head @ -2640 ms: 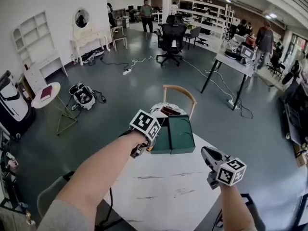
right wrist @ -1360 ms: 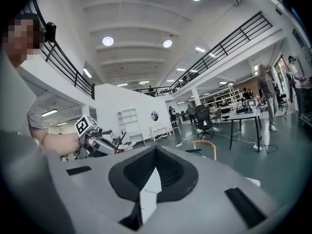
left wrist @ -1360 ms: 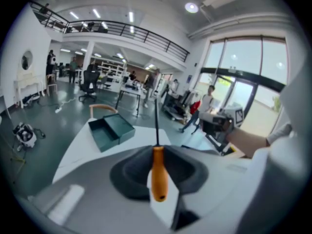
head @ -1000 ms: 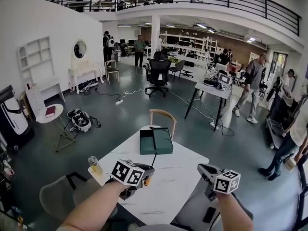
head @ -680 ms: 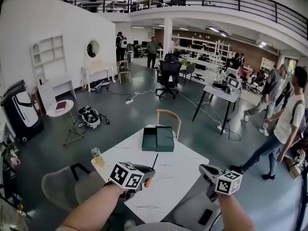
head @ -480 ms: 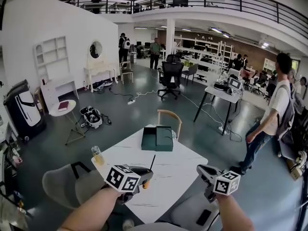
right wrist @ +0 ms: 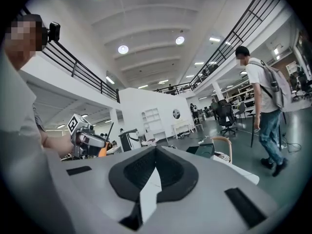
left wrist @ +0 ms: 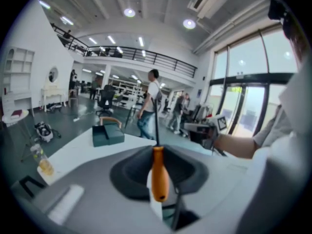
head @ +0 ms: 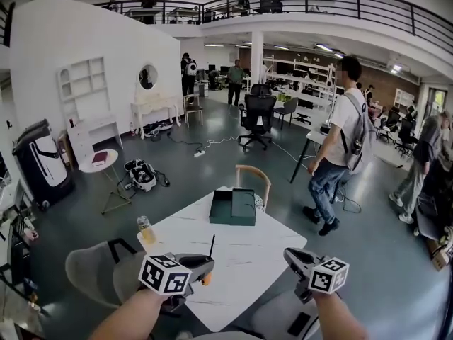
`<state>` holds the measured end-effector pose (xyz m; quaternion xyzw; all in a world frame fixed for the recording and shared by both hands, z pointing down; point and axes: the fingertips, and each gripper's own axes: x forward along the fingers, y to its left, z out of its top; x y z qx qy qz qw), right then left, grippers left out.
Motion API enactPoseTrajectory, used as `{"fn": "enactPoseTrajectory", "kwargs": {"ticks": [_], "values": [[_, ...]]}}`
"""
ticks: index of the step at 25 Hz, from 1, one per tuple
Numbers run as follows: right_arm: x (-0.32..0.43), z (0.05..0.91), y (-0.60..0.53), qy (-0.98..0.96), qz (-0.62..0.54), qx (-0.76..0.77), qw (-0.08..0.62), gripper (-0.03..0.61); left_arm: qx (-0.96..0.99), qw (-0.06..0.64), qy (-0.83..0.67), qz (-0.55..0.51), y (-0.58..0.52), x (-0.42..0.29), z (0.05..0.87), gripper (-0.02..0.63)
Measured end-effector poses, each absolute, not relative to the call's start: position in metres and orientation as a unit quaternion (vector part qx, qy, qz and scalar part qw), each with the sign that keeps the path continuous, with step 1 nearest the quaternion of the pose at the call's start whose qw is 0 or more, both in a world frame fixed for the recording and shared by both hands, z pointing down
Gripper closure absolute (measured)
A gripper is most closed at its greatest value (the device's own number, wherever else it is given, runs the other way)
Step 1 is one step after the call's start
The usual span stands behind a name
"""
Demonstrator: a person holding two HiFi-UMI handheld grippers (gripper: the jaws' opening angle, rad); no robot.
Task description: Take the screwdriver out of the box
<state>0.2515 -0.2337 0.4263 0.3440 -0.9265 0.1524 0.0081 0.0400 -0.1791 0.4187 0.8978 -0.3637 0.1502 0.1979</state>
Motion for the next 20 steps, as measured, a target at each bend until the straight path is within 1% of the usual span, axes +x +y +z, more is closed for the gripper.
{"fn": "enactPoseTrajectory", "kwargs": {"ticks": [11,20], "values": [[0.226,0.425,-0.219,-0.932,0.142,0.334,0.015,0.572,0.899,0.191,-0.380,0.109,-0.162,0.003,0.408,0.537],[0.180,0.421,-0.199,-0.926,0.143,0.348,0.015,0.572,0.911,0.169,-0.369,0.069,-0.141,-0.055,0.389,0.537]]}}
